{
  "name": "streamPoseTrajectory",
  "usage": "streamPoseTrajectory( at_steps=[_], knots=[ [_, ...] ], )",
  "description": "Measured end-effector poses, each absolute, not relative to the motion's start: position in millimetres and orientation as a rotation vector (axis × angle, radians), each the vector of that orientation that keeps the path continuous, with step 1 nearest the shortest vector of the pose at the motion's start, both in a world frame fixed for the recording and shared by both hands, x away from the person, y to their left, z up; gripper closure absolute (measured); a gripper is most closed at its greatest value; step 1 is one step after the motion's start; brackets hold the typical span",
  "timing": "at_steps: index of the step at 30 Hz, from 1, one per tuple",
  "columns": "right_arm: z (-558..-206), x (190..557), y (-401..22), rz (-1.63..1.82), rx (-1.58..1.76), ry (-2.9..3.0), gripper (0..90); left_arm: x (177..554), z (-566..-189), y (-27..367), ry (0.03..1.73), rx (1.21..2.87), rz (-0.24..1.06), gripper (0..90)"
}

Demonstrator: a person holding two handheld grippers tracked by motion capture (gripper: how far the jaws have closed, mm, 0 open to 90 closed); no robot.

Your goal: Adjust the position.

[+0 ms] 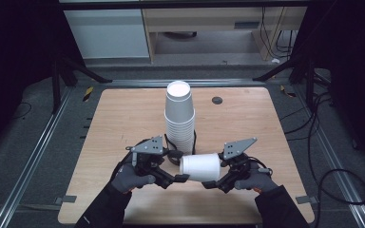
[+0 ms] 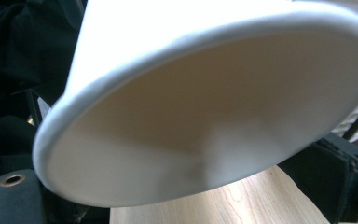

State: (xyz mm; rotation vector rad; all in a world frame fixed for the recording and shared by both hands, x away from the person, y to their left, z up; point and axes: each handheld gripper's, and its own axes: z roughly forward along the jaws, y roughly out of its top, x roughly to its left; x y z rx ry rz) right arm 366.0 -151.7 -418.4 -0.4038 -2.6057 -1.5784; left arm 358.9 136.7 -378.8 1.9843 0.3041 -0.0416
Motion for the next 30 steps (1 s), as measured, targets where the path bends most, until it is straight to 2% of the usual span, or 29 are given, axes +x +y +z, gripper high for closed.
streamPoseTrajectory(
  at_steps=[12, 30],
  knots=[
    [-406, 372, -161, -1.49, -0.414, -2.746, 11.4, 360, -387, 137, 0.317, 2.105, 0.04, 15.9],
    [-405, 379, -122, -1.207, -0.259, -2.887, 11.3, 360, -394, 130, 0.292, 2.164, 0.01, 14.8]
  ],
)
